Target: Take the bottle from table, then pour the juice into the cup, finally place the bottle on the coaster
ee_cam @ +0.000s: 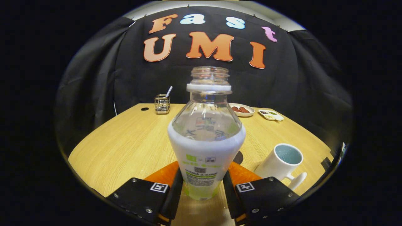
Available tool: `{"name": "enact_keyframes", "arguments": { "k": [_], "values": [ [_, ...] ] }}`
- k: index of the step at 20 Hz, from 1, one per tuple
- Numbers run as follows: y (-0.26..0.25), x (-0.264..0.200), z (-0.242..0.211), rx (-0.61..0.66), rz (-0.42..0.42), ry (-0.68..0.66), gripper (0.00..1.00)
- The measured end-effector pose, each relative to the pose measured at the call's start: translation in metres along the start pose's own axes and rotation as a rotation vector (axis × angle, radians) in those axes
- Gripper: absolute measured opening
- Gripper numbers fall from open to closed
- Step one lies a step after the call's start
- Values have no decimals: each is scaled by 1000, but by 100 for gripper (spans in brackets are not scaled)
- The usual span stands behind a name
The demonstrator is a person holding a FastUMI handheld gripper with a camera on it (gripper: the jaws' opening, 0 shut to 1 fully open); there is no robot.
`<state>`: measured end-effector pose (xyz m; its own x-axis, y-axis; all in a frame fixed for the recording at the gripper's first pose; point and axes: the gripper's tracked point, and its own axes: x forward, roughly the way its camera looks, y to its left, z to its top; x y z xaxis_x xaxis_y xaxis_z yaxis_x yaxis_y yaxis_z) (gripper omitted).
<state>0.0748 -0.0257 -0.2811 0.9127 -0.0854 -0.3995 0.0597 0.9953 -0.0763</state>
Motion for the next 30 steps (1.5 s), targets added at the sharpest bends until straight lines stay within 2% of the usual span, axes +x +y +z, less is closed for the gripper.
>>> {"name": "enact_keyframes", "arguments": {
  "k": [4, 6, 8, 17, 23, 26, 30],
  "values": [
    [0, -2, 1, 50, 7, 18, 58],
    [9, -6, 12, 112, 48, 1, 58],
    [24, -9, 22, 225, 117, -1, 58],
    [35, -23, 82, 647, 208, -69, 58],
    [11, -22, 102, 951, 197, -106, 57],
    [0, -13, 99, 1058, 181, -96, 57],
    [-5, -6, 100, 1207, 203, -88, 57]
  ]
}}
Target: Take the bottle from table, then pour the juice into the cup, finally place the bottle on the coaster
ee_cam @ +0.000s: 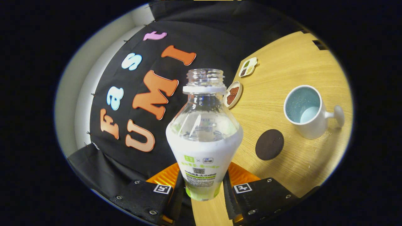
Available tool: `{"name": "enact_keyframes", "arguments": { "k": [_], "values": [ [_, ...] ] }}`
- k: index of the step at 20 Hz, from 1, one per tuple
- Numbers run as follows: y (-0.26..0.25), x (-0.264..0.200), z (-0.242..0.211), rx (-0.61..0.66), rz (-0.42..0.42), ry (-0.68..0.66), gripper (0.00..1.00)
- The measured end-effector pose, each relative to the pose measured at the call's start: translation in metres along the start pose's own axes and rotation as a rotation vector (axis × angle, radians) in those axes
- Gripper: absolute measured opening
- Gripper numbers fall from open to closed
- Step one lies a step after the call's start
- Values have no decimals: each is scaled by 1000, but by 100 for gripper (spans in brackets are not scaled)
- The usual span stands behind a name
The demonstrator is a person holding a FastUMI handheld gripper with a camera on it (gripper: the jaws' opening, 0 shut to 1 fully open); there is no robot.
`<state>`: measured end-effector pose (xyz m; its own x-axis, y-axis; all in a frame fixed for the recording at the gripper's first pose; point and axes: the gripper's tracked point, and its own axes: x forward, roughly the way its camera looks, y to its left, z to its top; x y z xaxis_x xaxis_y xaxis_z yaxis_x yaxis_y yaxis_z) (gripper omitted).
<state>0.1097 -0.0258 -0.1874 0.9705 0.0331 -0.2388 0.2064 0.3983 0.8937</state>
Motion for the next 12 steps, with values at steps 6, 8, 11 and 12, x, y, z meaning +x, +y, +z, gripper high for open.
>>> {"name": "enact_keyframes", "arguments": {
  "k": [6, 8, 11, 12],
  "values": [
    [-3, 8, 8, 187, 15, -3, 57],
    [-3, 12, 10, 239, 11, -2, 57],
    [0, 12, 11, 300, 16, 6, 57],
    [0, 14, 11, 317, 16, 9, 57]
  ]
}}
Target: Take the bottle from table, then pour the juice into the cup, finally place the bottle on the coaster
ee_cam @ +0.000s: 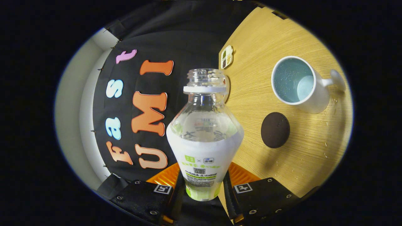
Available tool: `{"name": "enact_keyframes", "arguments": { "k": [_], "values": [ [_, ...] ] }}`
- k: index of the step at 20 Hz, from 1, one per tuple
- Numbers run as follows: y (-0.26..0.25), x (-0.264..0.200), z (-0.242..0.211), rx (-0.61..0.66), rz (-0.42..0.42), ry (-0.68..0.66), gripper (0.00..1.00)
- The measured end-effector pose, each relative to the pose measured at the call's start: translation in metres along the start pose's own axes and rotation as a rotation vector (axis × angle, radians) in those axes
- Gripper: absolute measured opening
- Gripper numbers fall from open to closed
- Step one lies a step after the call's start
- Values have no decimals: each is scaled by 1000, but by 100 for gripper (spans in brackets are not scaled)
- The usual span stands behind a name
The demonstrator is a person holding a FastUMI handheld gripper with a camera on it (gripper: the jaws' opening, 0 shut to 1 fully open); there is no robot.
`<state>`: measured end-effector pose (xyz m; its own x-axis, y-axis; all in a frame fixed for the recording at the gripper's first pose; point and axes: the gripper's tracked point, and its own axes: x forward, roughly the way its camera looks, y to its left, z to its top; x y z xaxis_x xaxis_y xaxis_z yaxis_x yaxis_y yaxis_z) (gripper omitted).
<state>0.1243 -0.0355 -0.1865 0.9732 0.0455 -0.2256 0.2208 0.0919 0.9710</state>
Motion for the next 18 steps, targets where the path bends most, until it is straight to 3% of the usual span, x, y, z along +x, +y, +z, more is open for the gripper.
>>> {"name": "enact_keyframes", "arguments": {
  "k": [9, 18],
  "values": [
    [3, 3, 3, 144, 1, 13, 57],
    [3, 8, 12, 201, -8, 14, 57]
  ]
}}
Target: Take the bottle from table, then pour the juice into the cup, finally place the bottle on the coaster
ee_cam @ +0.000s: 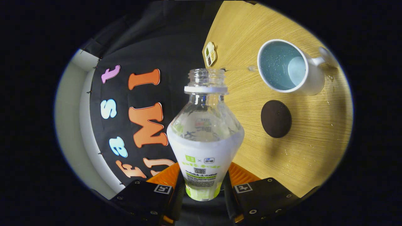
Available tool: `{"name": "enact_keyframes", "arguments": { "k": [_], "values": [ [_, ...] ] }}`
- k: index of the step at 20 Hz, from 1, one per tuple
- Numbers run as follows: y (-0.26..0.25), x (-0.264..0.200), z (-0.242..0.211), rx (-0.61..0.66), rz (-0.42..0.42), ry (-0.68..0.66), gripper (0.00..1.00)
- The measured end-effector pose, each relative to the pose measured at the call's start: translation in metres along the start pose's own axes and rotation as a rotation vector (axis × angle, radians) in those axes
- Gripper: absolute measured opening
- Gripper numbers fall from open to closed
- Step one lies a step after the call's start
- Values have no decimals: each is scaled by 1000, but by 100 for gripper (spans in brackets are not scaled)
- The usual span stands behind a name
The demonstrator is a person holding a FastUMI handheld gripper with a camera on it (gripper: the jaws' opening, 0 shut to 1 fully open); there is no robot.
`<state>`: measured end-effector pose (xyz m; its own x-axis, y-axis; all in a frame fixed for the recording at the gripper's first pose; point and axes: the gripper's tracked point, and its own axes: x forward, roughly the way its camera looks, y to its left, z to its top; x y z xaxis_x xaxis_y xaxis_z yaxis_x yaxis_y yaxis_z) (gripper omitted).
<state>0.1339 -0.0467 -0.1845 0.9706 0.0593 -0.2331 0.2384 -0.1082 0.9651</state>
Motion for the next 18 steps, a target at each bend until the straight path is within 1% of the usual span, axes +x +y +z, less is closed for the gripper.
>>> {"name": "enact_keyframes", "arguments": {
  "k": [10, 18],
  "values": [
    [0, 0, 2, 59, -11, 16, 58],
    [8, -4, 2, 69, -3, 24, 57]
  ]
}}
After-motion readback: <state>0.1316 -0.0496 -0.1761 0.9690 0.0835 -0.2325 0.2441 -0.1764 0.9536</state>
